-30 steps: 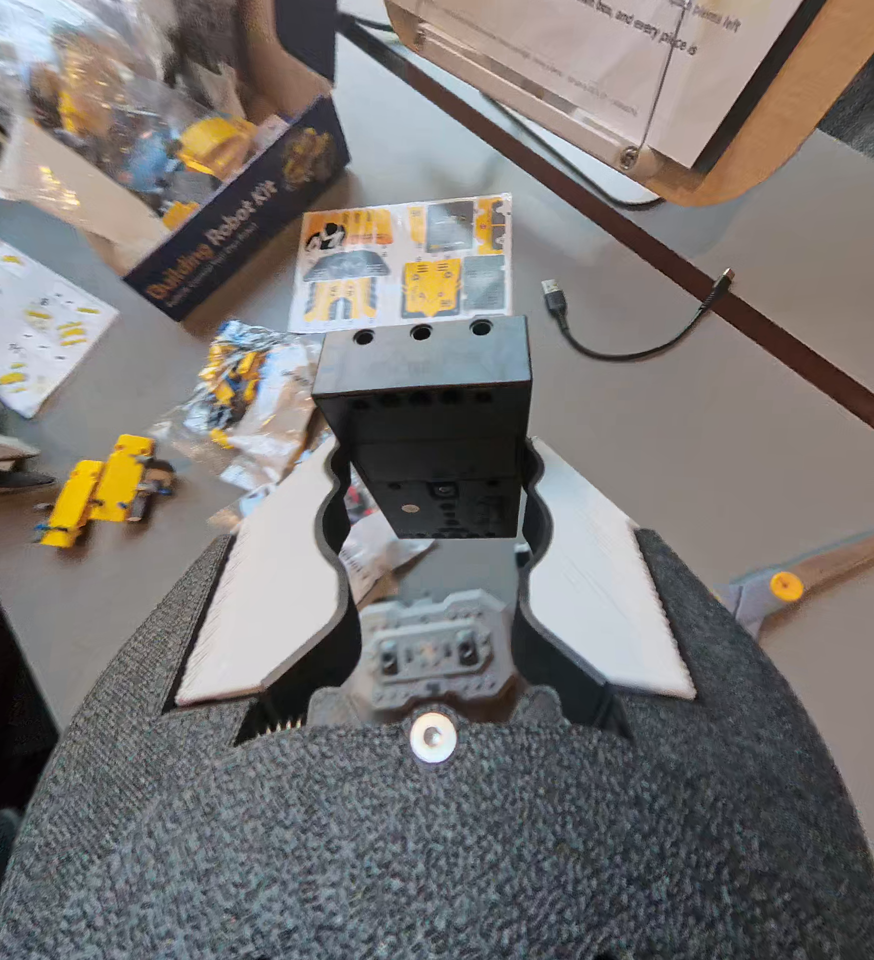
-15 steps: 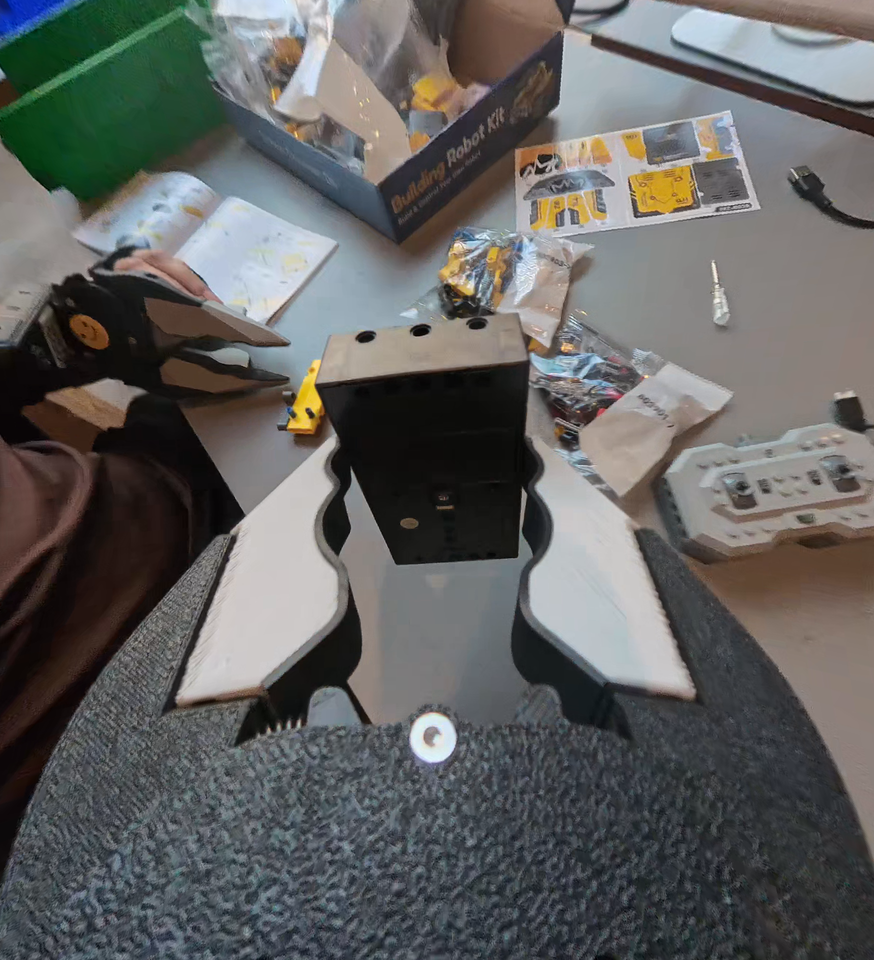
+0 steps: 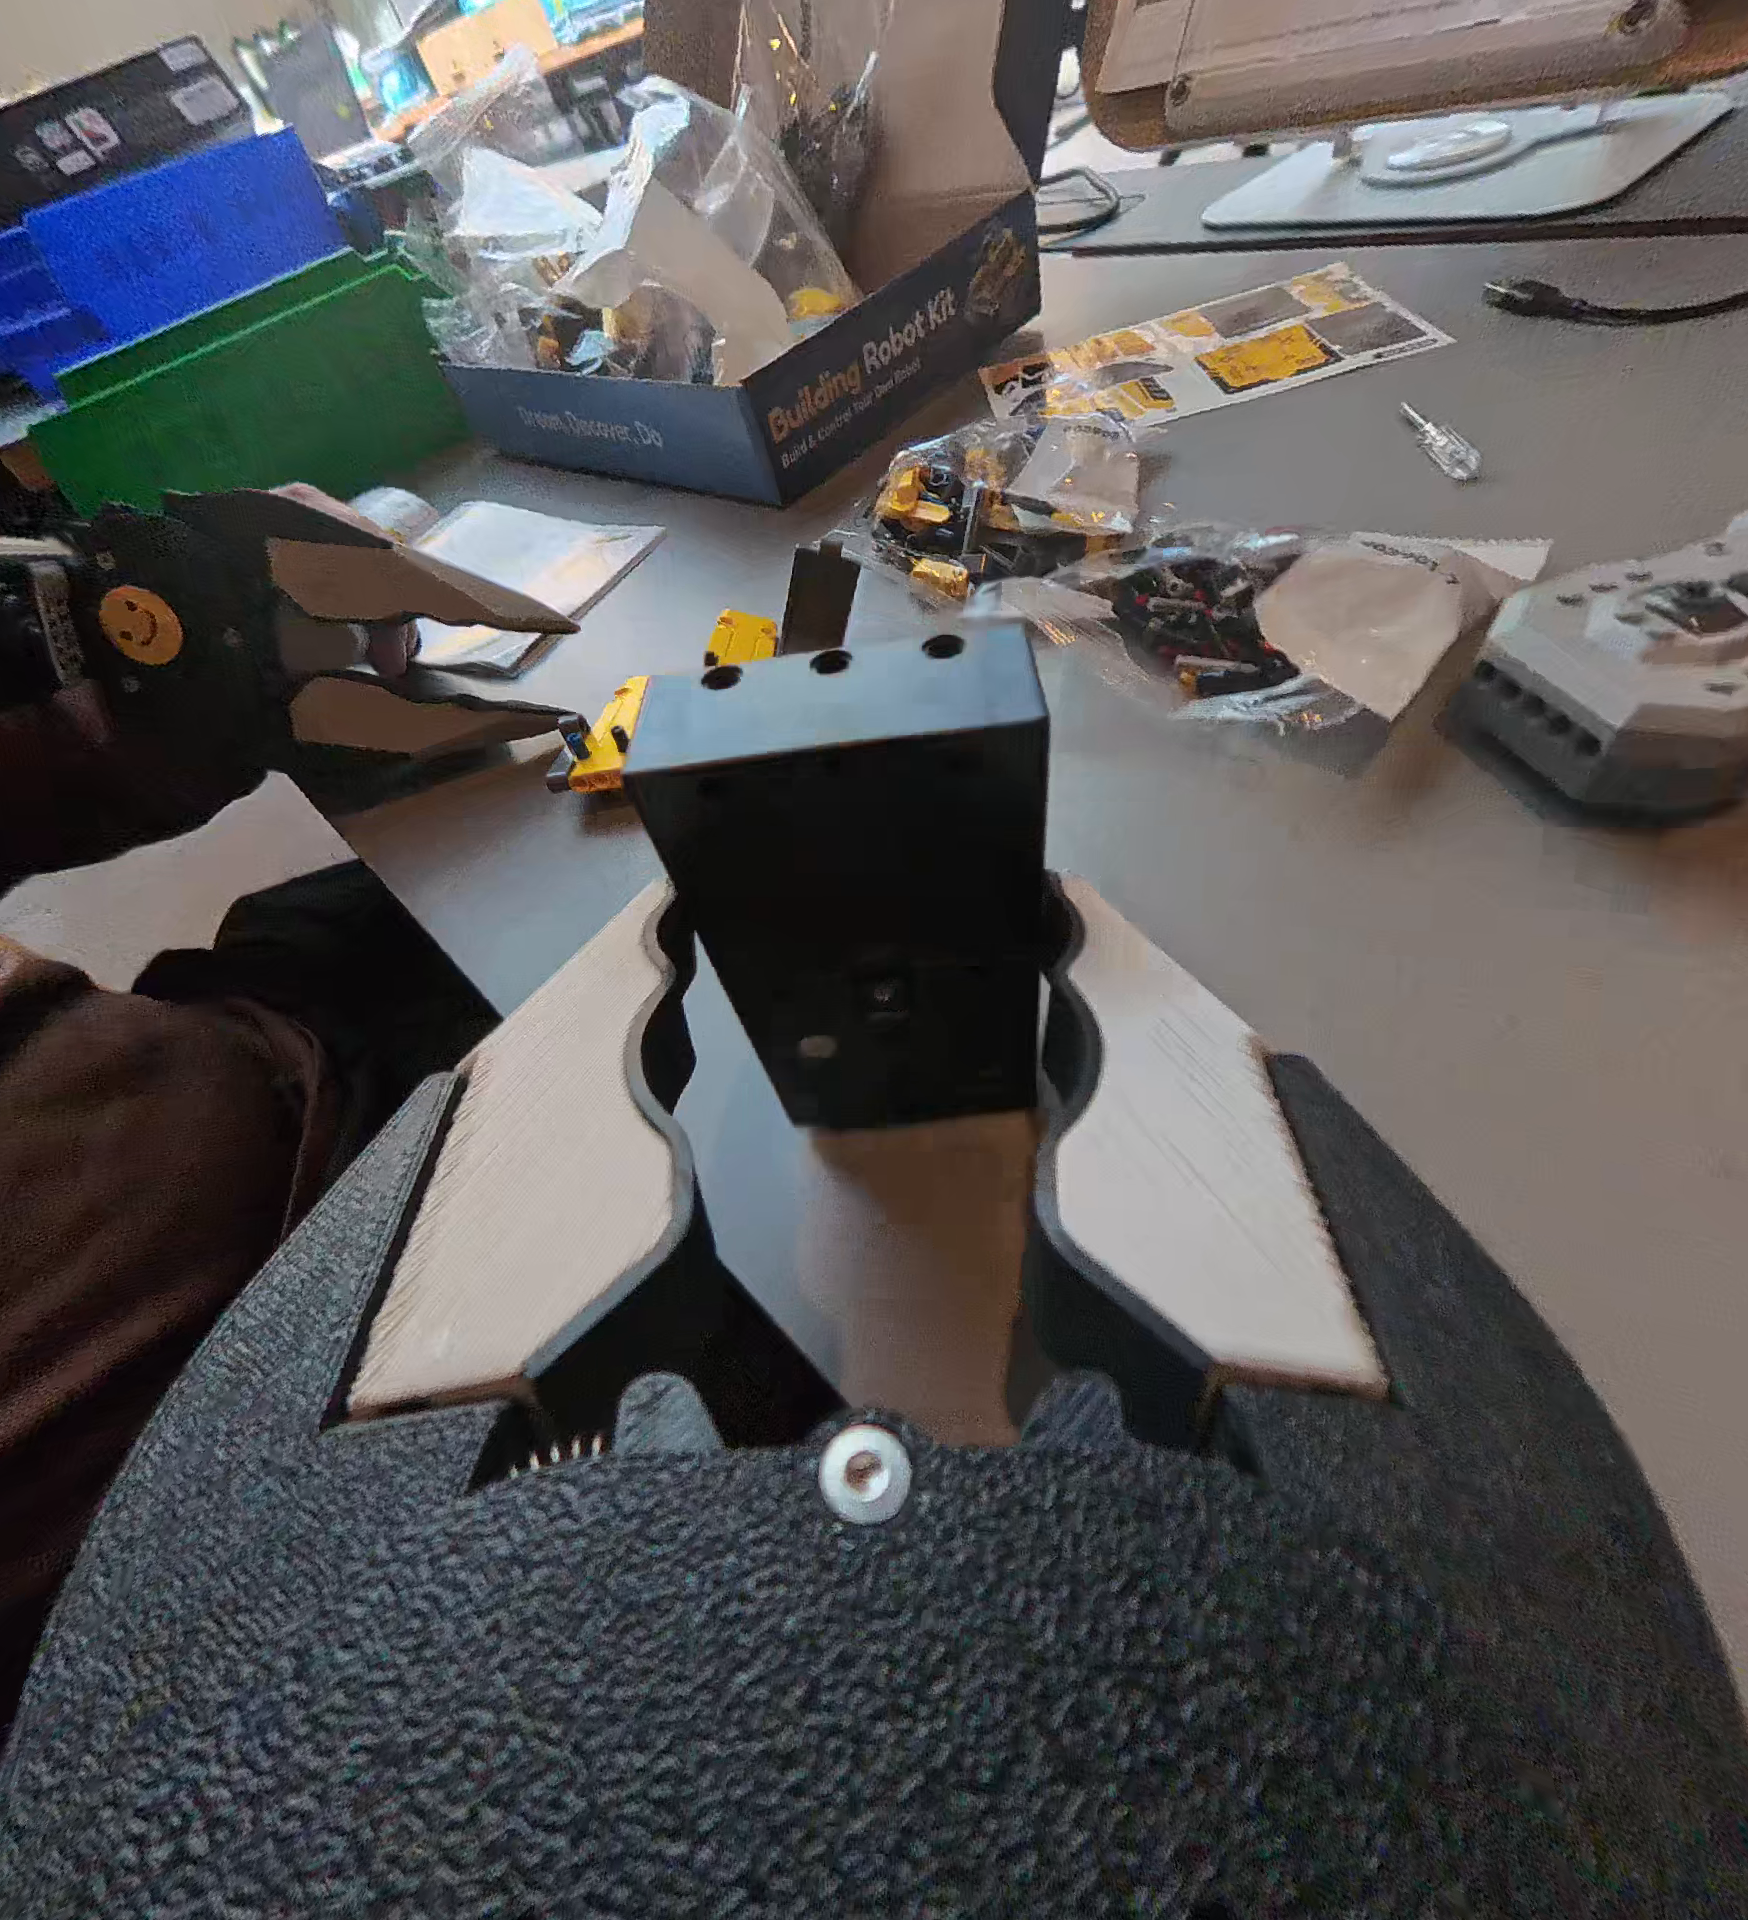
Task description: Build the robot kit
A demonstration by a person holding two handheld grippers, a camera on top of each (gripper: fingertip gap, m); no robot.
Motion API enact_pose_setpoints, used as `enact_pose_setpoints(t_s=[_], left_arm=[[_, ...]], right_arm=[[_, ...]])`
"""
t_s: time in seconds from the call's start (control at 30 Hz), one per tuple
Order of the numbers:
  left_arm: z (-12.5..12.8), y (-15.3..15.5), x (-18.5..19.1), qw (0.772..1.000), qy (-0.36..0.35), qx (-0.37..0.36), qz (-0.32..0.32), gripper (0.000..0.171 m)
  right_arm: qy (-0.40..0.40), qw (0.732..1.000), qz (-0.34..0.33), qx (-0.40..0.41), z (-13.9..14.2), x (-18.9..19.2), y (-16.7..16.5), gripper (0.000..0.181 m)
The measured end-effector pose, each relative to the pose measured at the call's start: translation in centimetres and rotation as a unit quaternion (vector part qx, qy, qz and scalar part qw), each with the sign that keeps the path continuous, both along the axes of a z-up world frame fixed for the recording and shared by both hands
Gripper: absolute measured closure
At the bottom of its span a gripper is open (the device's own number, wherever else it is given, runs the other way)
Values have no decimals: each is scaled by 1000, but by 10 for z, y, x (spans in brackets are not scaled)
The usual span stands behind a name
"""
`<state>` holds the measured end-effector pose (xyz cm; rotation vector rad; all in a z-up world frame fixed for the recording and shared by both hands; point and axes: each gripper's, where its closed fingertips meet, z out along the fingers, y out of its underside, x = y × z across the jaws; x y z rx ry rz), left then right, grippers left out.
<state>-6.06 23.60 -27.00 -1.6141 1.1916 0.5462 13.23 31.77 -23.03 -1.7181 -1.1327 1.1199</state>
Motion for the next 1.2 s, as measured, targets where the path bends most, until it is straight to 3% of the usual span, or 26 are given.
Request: enact_pose_setpoints(t_s=[0.17, 0.3, 0.47, 0.63, 0.77, 1.03, 1.2], left_arm=[[0, 1, -1, 1000, 0, 0, 4, 144], [0, 1, -3, 1000, 2, 1, 8, 145], [0, 1, -3, 1000, 6, 2, 8, 145], [0, 0, -2, 1000, 4, 2, 6, 145], [0, 0, -1, 1000, 4, 2, 3, 146], [-1, 0, 0, 1000, 4, 1, 1, 146], [0, 0, 0, 1000, 4, 1, 2, 146]], right_arm=[[-10, 1000, -17, 2, -9, 22, -1, 114], [-91, 996, -16, 16, -33, 24, 0, 114], [-184, 983, -3, 22, -51, 20, -2, 131], [-238, 971, -16, 27, -54, 24, 6, 118], [-283, 956, -77, 11, -60, 48, 25, 116], [-255, 964, -73, 3, -43, 53, 29, 114], [-246, 968, -36, 16, -43, 30, 27, 97]])
